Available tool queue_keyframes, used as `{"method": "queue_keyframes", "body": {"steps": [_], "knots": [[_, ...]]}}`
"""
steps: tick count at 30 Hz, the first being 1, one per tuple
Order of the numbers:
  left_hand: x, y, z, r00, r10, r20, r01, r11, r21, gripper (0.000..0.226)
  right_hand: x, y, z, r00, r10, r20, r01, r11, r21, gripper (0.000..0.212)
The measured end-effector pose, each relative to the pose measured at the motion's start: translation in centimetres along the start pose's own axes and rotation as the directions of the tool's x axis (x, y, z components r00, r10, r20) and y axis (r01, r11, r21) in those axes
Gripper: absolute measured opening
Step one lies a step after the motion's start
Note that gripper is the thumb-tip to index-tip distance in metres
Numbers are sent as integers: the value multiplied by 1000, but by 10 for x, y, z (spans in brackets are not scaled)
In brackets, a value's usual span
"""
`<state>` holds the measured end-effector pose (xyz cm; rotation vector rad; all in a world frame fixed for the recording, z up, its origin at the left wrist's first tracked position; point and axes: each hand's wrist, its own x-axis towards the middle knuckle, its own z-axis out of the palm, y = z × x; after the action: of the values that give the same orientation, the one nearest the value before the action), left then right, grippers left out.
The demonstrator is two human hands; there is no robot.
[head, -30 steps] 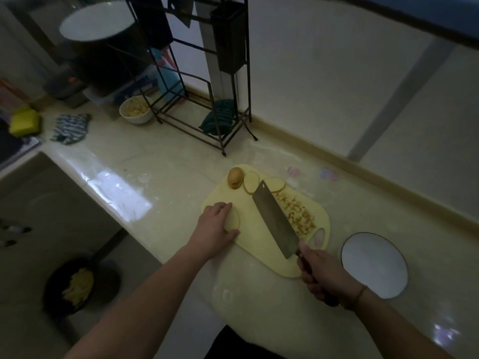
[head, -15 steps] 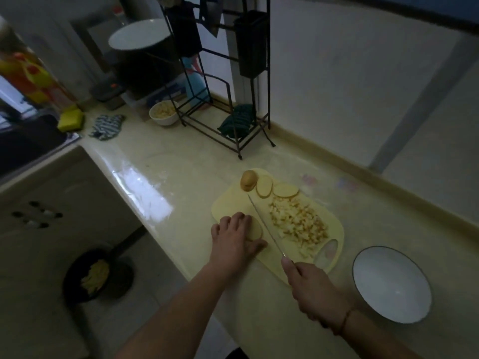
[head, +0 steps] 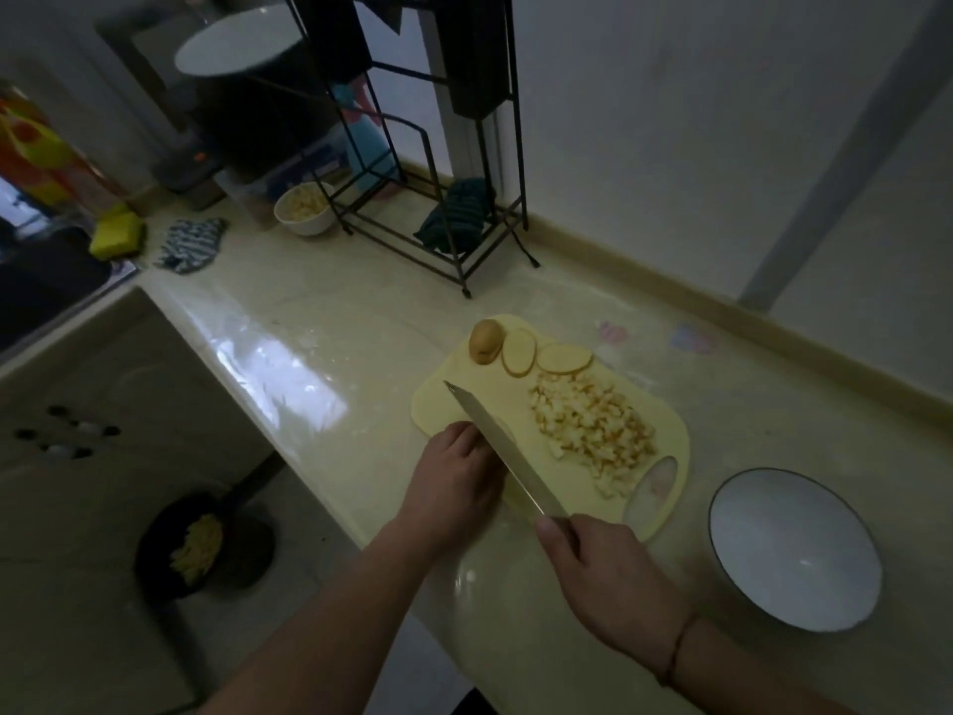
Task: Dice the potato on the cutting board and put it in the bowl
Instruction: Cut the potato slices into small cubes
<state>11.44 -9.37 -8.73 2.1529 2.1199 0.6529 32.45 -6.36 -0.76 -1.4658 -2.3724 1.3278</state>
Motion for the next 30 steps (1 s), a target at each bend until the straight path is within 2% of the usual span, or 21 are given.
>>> {"method": "queue_keyframes", "body": {"steps": [7,15,24,30], "knots": [[3,-3,-5,999,41,12,-41,999,27,26,6,-2,3,1000,-13,-20,13,1000,-1,47],[6,-2,-6,999,33,-12,-33,999,4,32,-4,2,1,1000,15,-16,-14,998,61,54],[10,-4,-6,997,67,-45,-70,994,-78,32,-6,2,-5,995,68,75,-73,995,62,56],[9,-6,2,996,11,-84,-22,991,-133,25,24,8,-11,989,103,111,-120,979,165,57]]}}
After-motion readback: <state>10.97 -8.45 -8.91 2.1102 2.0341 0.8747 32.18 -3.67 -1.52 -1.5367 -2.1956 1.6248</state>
